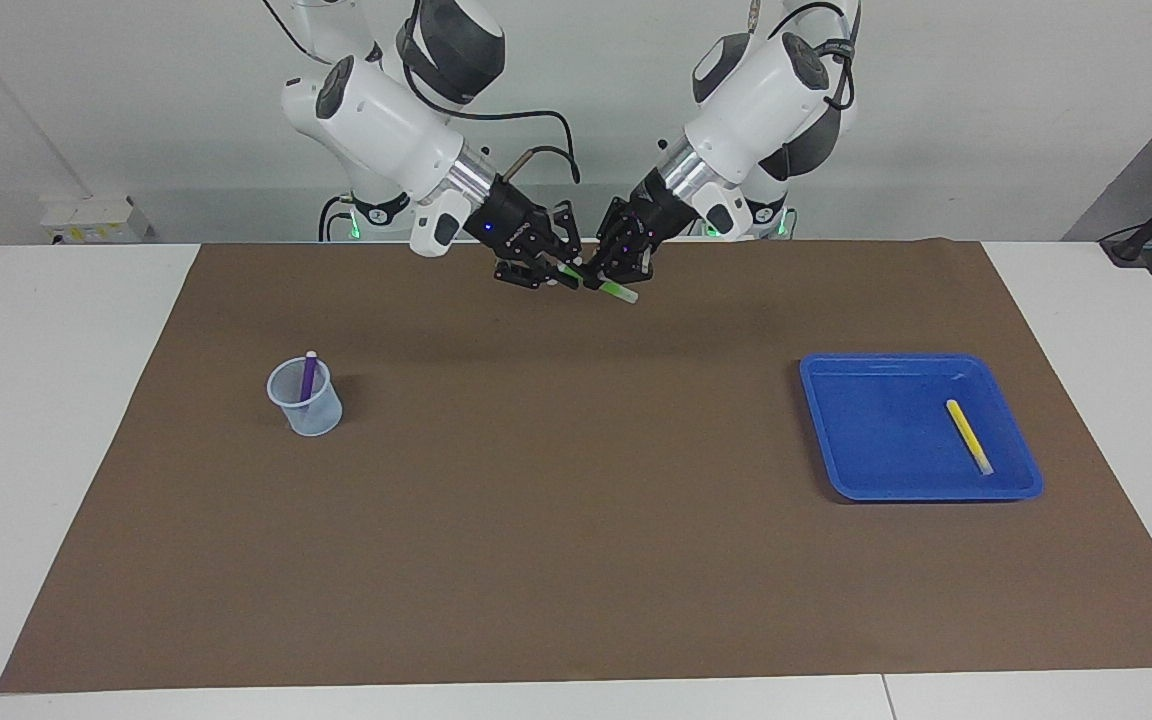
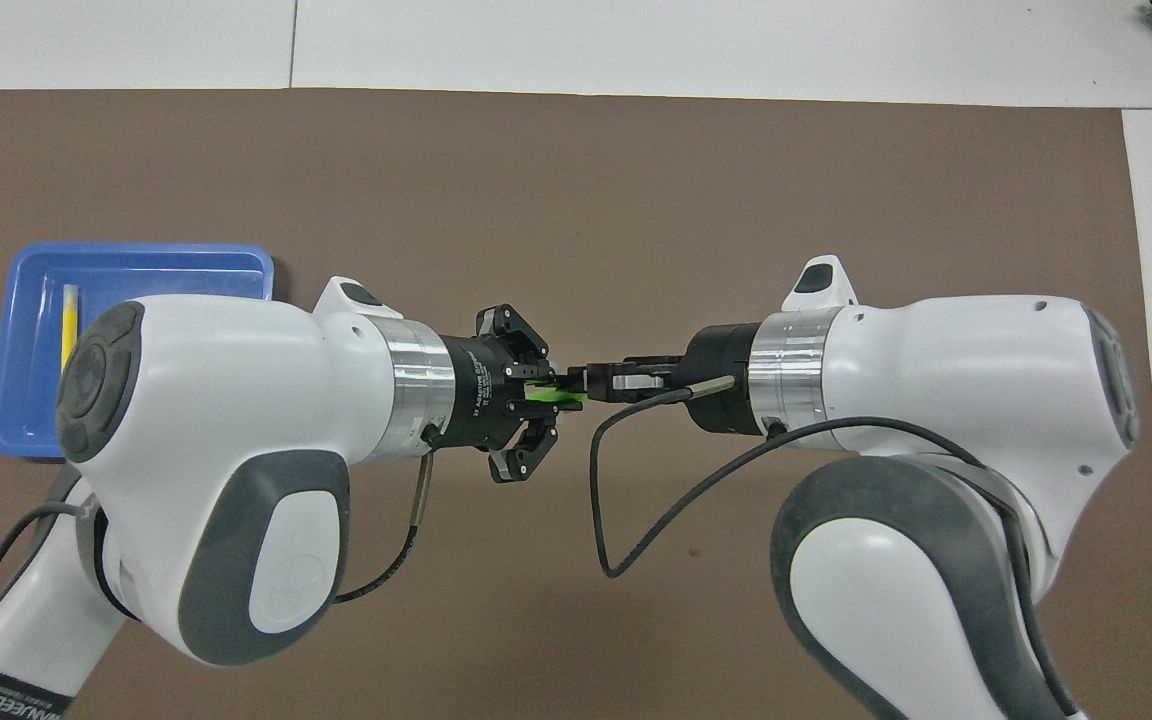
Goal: Transfer and insert pens with both arms
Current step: 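Grasp the green pen with the right gripper and open the left gripper, then carry the green pen into the cup while the left gripper returns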
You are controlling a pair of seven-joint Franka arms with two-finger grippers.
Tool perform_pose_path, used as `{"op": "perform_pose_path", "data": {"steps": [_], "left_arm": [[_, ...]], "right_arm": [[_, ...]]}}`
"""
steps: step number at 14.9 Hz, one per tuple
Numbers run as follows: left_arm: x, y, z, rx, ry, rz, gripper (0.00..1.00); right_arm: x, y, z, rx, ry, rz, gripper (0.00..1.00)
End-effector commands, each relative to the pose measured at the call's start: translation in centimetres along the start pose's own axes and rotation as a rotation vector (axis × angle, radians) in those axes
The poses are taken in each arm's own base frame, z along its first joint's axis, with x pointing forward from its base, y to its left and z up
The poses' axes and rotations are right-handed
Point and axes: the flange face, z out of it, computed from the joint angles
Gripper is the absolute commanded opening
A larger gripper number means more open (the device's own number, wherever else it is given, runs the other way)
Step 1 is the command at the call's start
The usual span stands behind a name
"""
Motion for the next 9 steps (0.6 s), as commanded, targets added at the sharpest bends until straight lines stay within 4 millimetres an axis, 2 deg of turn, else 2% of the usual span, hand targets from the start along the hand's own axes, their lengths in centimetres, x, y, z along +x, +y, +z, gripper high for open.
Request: {"op": "perform_pose_path", "data": {"steps": [1,2,3,4,5,7,9], "left_arm": [[0.3,-0.6,-0.5,-0.009,-0.014,0.004,0.0],[0.3,-0.6,-0.6,-0.004,-0.011,0.007,0.04],[0.3,-0.6,-0.7,-0.005,-0.01,0.0,0.24],[0.4,-0.4,-0.9,-0.009,-0.01,-0.006,0.52],[0.6,-0.3,-1.0,-0.007,-0.008,-0.016,1.0],[1.7,0.1,-2.1,0.015,0.006,-0.039,1.0],[4.5,1.9,-3.9,0.003,0.017,-0.092,1.0]], "right_arm": [[0.1,0.0,0.1,0.001,-0.019,0.016,0.0],[0.1,0.3,0.1,-0.009,-0.031,0.014,0.0],[0.2,0.6,0.0,-0.034,-0.038,-0.001,0.0],[0.5,1.1,-0.3,-0.061,-0.039,-0.014,0.0],[0.7,1.3,-0.8,-0.074,-0.045,-0.021,0.0],[1.1,1.9,-1.5,-0.08,-0.055,-0.011,0.0],[1.3,2.8,-2.0,-0.12,-0.059,-0.022,0.0]]}}
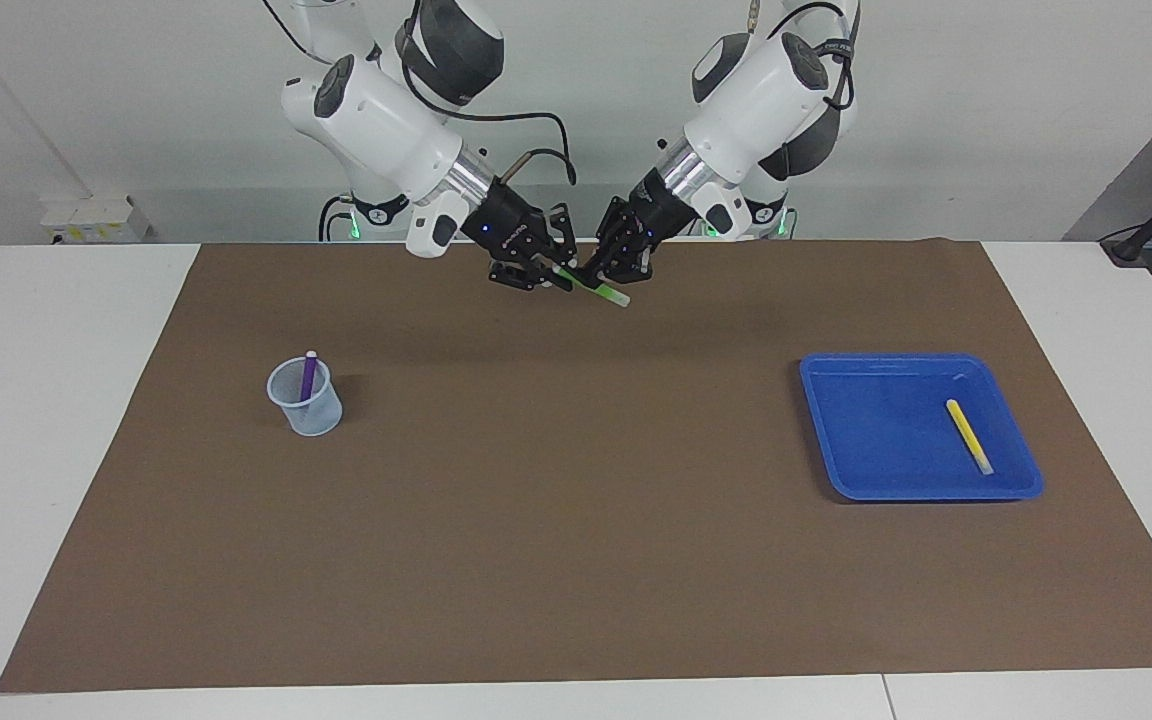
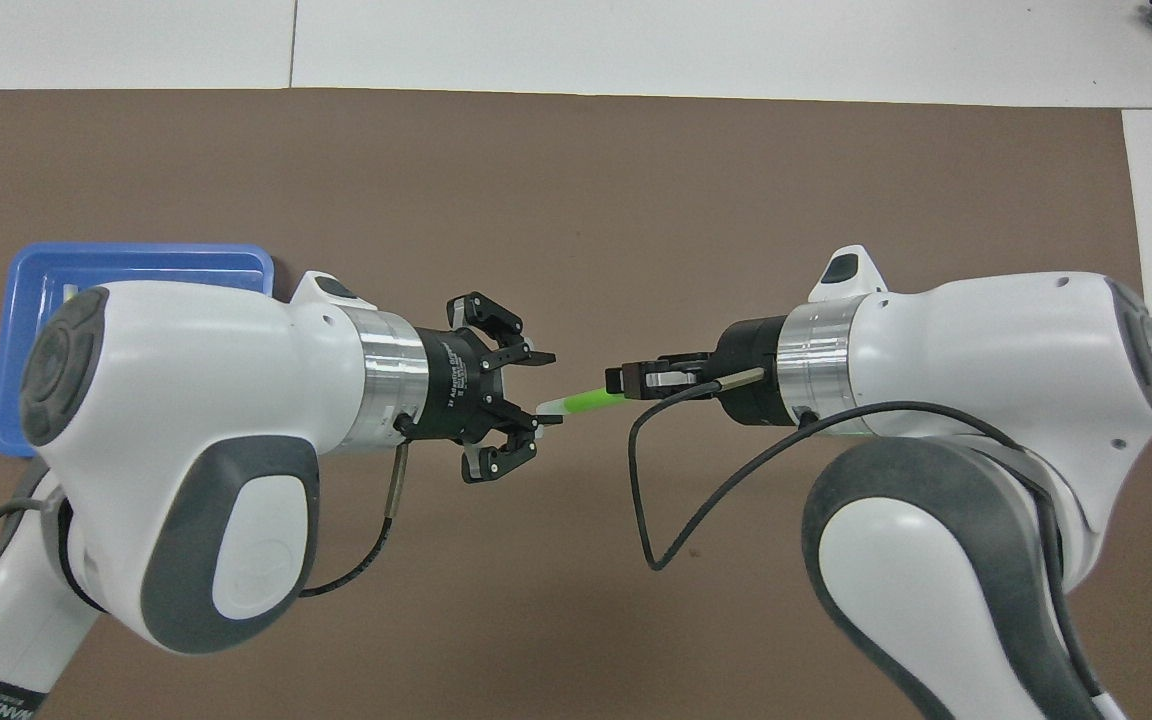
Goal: Transfer and insert pens with both arms
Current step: 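Carry the green pen into the cup while the left gripper returns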
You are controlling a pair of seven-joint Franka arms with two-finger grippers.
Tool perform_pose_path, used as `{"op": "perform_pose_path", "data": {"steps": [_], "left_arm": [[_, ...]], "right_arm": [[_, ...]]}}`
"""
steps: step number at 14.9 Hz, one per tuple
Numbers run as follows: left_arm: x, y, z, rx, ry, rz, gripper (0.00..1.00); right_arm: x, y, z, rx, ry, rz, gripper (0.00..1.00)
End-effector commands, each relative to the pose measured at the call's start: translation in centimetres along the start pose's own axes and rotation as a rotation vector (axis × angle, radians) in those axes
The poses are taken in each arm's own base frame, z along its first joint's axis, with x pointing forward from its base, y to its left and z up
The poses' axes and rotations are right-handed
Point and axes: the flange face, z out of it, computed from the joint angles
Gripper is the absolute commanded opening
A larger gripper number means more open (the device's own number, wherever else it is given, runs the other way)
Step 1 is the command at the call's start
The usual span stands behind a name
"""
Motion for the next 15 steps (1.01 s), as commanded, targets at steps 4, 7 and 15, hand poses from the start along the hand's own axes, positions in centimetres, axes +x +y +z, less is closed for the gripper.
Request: {"op": "perform_pose_path", "data": {"steps": [4,7,15], "left_arm": [[10.3,6.1,-8.1,-0.127,0.005,-0.199,1.0],[16.0,8.8,-12.5,-0.219,0.041,-0.284,1.0],[20.6,10.0,-16.1,-0.295,0.133,-0.309,1.0]], "right_arm": [[0.7,2.1,-1.2,-0.199,-0.044,-0.061,0.0],[0.7,3.3,-2.4,-0.401,-0.08,-0.1,0.0],[1.5,11.4,-7.6,-0.797,-0.146,-0.137,0.0]]}}
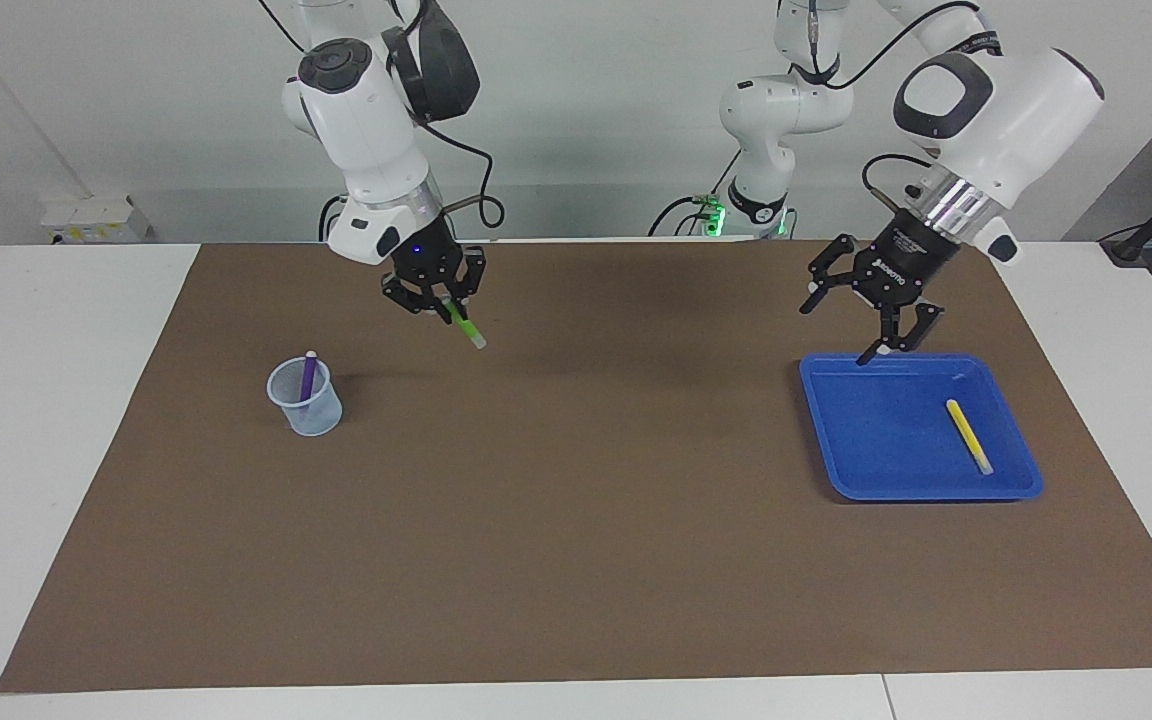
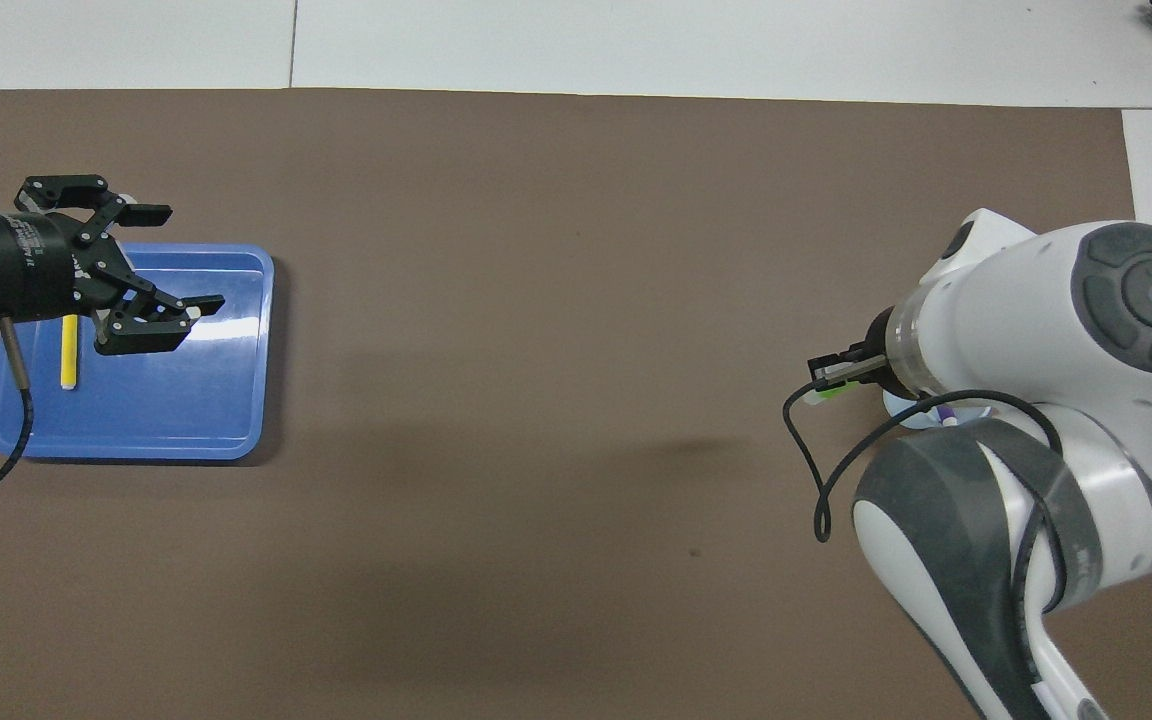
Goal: Transfer and insert pens with both arms
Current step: 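Carry the green pen into the cup while the left gripper returns, then grasp the yellow pen in the tray with the left gripper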
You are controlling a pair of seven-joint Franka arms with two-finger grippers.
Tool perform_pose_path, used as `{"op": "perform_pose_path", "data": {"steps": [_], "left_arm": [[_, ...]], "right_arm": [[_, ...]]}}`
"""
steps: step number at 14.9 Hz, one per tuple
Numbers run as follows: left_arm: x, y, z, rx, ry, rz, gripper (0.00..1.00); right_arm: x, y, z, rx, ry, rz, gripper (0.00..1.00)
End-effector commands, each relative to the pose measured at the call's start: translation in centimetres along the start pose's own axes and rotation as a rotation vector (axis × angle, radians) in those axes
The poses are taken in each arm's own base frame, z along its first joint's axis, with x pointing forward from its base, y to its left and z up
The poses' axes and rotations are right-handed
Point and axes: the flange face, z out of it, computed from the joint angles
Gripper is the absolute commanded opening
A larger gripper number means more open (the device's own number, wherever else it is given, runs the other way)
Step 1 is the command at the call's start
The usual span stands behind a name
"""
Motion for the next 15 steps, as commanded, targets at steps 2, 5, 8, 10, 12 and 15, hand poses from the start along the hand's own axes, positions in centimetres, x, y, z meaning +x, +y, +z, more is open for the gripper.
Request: {"op": "perform_pose_path", "data": {"steps": [2,5,8,10,12,15], "left_arm": [[1.1,-0.2,-0.5,-0.039,0.126,0.134,1.0],[4.1,1.3,-1.4,-0.032,0.164,0.365,1.0],[6.9,2.5,-2.4,0.005,0.183,0.646,1.0],[9.1,3.5,-2.7,0.044,0.189,0.794,1.0],[11.5,4.8,-2.3,0.084,0.22,0.941,1.0],[14.5,6.3,-0.6,0.208,0.313,1.214,1.0]], "right_arm": [[-0.5,5.1,0.2,-0.09,-0.041,-0.016,0.0],[-1.0,8.7,0.3,-0.12,-0.054,-0.025,0.0],[-1.3,10.7,0.5,-0.12,-0.059,-0.021,0.0],[-1.8,11.3,1.1,-0.121,-0.068,-0.011,0.0],[-2.3,11.4,1.7,-0.122,-0.076,-0.009,0.0],[-2.5,12.3,2.6,-0.122,-0.069,0.002,0.0]]}}
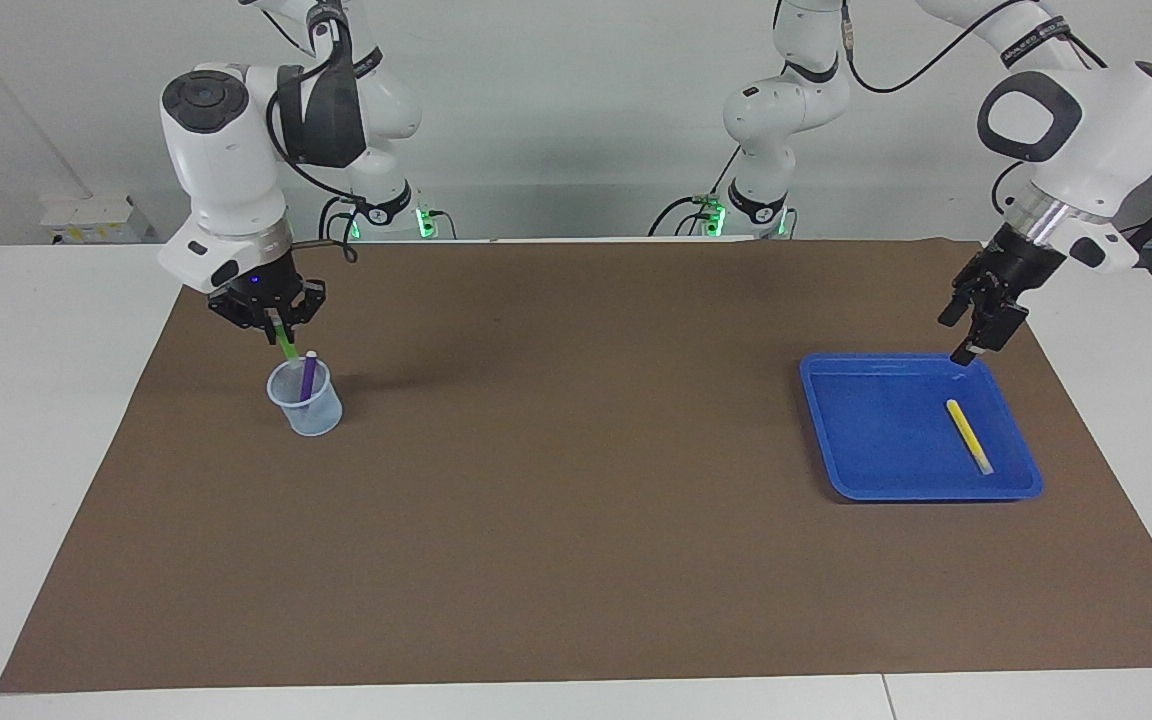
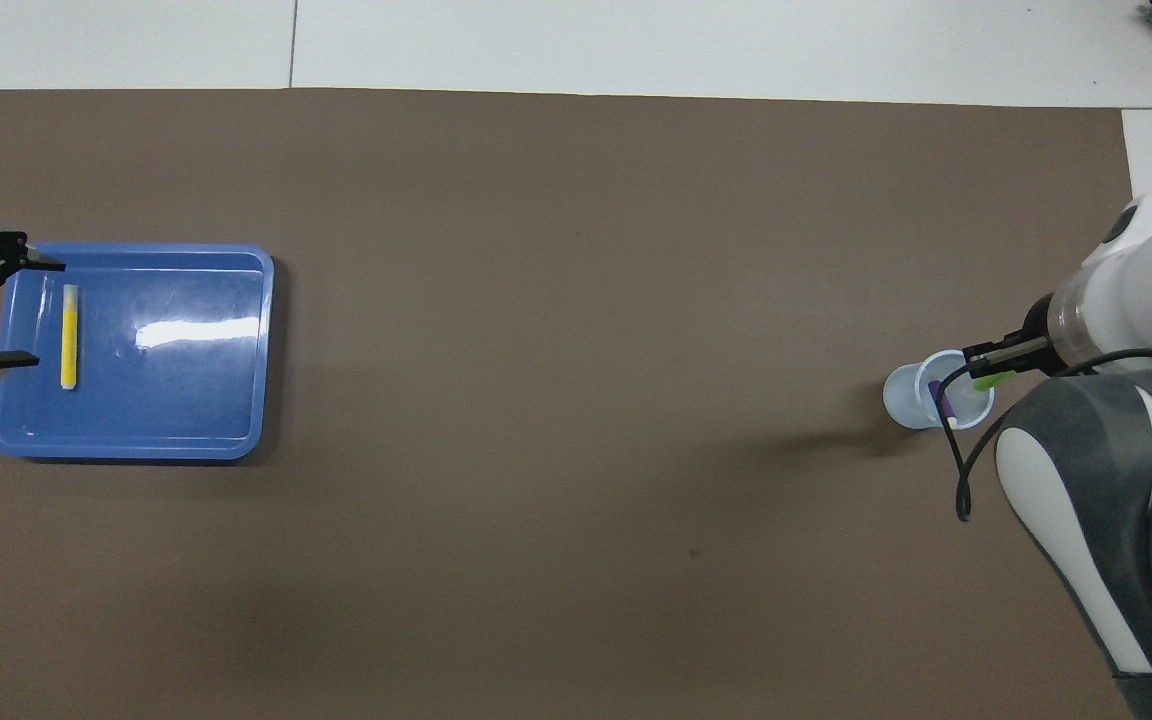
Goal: Transfer and insert pens with both arms
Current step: 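Grasp the yellow pen in the tray with the left gripper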
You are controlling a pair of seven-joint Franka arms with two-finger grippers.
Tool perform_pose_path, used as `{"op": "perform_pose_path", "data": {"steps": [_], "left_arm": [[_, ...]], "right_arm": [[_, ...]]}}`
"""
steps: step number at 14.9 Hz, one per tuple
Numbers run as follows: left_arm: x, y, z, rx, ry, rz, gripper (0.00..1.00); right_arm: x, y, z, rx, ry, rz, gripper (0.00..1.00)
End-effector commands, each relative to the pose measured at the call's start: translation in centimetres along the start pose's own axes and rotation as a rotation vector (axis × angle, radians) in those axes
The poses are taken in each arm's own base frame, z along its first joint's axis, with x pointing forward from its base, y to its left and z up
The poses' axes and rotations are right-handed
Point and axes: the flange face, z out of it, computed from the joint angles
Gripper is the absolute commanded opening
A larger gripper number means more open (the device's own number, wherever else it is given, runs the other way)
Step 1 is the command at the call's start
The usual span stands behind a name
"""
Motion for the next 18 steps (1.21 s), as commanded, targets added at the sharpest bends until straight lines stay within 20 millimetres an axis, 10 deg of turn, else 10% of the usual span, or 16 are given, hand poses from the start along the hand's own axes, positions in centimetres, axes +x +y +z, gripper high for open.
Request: {"op": "perform_pose_path", "data": {"steps": [1,9,18], "left_arm": [[1.9,-0.9,2.4,0.099,0.017,0.225,1.0],[9.0,-1.5,10.0,0.32,0.033,0.666,1.0],[11.7,-3.3,18.2,0.284,0.009,0.815,1.0]], "right_arm": [[-0.9,0.8,0.9,-0.025,0.0,-0.006,0.0],[-0.9,0.4,2.5,-0.021,0.003,-0.006,0.0],[-0.5,0.4,6.8,0.0,0.018,-0.004,0.0]]}}
